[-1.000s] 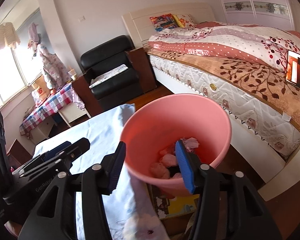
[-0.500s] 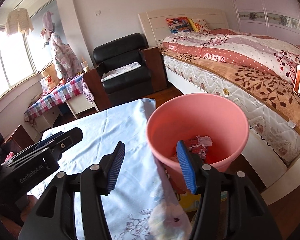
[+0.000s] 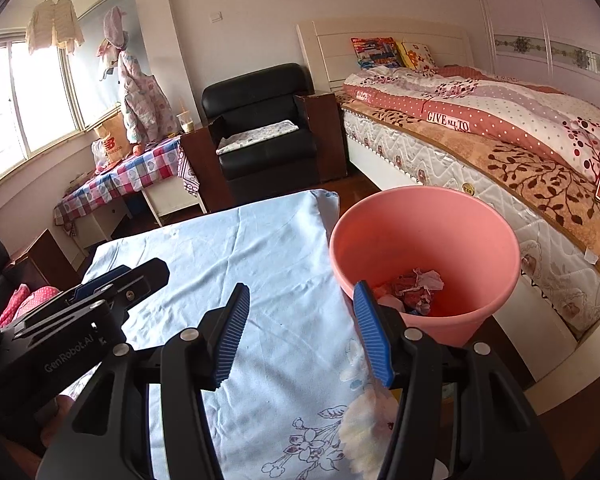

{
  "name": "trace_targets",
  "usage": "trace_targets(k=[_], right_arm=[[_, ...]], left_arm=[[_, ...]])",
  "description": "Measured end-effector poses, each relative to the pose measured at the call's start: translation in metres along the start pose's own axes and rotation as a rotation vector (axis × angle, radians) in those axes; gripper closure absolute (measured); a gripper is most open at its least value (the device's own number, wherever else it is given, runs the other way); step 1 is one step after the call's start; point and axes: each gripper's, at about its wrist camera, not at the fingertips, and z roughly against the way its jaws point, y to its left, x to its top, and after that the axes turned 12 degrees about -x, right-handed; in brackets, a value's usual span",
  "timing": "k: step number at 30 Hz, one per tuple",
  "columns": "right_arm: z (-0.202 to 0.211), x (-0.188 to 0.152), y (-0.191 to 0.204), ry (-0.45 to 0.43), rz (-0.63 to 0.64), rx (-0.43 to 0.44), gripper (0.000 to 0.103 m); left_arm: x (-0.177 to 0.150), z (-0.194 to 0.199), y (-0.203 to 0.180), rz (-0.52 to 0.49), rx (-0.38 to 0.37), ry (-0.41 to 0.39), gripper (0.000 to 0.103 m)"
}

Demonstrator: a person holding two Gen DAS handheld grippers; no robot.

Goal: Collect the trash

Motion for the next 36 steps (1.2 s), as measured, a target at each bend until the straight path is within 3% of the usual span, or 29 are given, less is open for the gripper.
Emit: trace_targets(k=[36], right_arm=[[0.009, 0.001, -0.001, -0.017, -0.008, -0.029, 0.048]], left_arm=[[-0.014, -0.001, 0.007, 0.010, 0.008, 0.023, 0.059]])
